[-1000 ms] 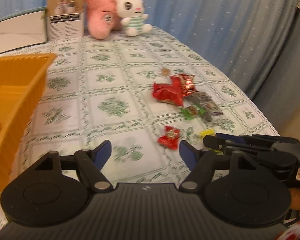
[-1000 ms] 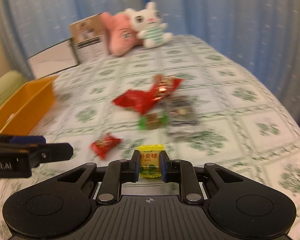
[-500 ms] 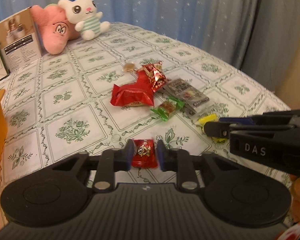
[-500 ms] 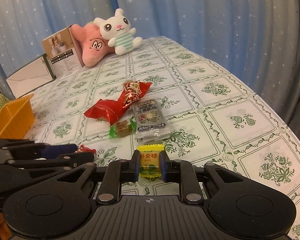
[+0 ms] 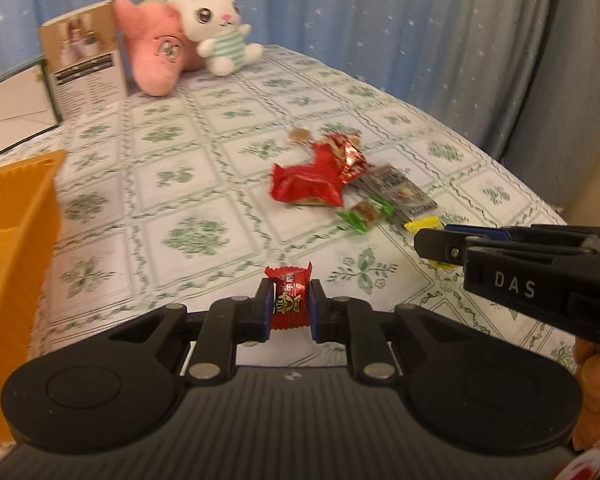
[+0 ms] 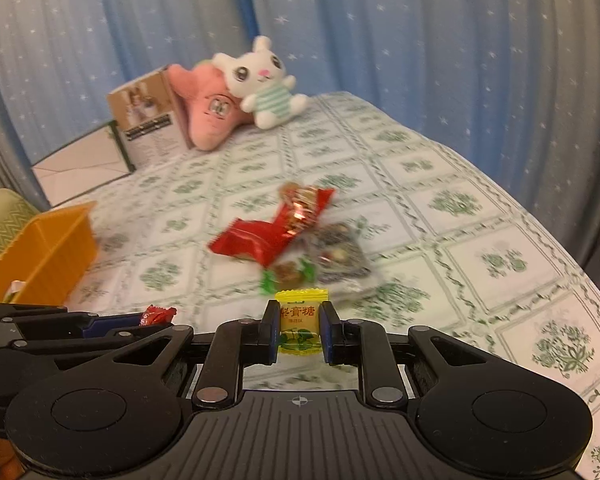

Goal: Organize snacks
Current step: 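Grasp the yellow candy packet with the right tool while the left tool grasps a small red candy, then carry the small red candy with the left tool while the right tool carries the yellow packet to the tray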

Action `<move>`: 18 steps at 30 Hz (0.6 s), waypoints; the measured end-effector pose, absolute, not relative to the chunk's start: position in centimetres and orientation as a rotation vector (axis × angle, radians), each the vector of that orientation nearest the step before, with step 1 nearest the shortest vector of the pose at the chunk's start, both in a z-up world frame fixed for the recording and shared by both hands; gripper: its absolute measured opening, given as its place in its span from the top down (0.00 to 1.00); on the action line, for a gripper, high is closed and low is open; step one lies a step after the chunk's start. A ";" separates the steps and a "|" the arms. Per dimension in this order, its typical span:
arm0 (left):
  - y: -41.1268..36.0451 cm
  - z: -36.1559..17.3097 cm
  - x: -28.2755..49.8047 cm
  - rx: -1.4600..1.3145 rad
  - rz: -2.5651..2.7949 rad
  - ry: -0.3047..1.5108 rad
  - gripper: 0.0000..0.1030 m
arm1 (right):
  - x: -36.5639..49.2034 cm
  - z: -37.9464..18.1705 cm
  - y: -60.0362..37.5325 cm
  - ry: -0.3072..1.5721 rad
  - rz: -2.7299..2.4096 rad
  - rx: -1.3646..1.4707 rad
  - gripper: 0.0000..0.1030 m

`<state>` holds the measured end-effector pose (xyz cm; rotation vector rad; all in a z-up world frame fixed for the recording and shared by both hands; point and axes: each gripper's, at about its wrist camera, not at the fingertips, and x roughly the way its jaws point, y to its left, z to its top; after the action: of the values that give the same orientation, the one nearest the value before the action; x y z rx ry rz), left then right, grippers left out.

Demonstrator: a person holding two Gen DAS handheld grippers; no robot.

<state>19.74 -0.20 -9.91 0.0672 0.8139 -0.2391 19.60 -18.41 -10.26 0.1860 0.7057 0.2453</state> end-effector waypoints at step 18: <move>6.1 -4.4 16.1 0.004 -0.109 0.746 0.85 | 17.5 -4.8 -12.1 0.597 0.412 0.136 0.80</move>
<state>16.13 6.10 -4.36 0.0042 0.7462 -0.1089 17.51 -12.07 -4.77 0.1357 0.5974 0.4123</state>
